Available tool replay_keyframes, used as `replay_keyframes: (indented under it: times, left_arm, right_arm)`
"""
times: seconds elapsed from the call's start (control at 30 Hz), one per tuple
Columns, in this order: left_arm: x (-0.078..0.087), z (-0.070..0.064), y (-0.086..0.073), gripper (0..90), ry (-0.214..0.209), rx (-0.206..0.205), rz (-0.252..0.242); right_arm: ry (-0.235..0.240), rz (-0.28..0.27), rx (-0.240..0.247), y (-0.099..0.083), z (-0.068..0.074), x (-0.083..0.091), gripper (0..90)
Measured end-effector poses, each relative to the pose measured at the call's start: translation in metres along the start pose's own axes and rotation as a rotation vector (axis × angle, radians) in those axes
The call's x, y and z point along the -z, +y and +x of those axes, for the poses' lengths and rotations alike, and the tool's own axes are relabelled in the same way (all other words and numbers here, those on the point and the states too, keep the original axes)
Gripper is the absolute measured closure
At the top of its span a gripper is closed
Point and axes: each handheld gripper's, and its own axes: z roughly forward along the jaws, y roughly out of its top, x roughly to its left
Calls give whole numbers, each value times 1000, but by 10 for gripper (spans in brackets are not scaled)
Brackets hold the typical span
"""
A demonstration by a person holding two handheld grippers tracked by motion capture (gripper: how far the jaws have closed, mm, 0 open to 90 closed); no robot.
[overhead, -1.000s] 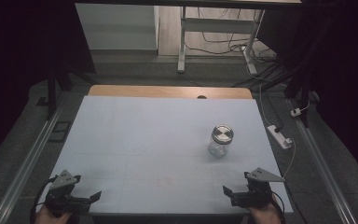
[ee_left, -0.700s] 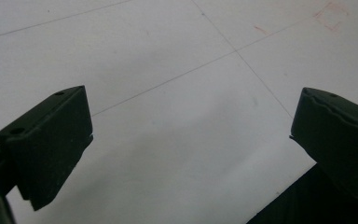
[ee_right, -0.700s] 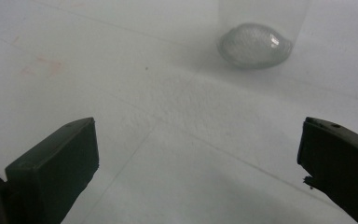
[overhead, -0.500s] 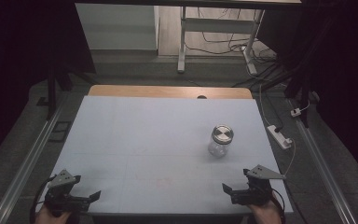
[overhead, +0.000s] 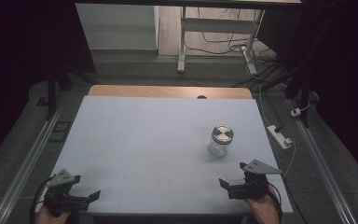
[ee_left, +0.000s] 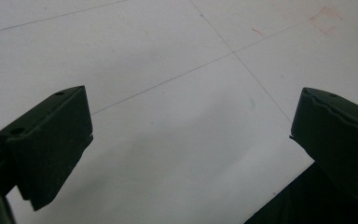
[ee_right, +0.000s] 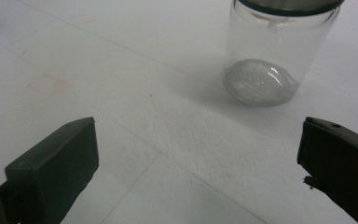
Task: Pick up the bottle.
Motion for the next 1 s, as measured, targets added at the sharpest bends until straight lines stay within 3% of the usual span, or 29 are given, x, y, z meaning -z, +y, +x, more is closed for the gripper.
replay_keyframes:
  times: [0.23, 0.57, 0.7, 0.83, 1.0]
  left_arm:
    - [0, 1, 0, 0, -6, 9, -3]
    - [0, 2, 0, 0, -11, 12, -4]
    - [0, 2, 0, 0, -12, 15, -6]
    - [0, 2, 0, 0, -16, 16, -5]
    - [0, 2, 0, 0, -17, 16, -4]
  right_arm:
    - [30, -24, -13, 8, -5, -9, 0]
    - [44, -51, 10, 19, -8, -23, 0]
    - [36, -50, 13, 22, -11, -28, 0]
    - [42, -60, -16, 24, -17, -33, 0]
    - [-1, -47, -34, 28, -26, -40, 0]
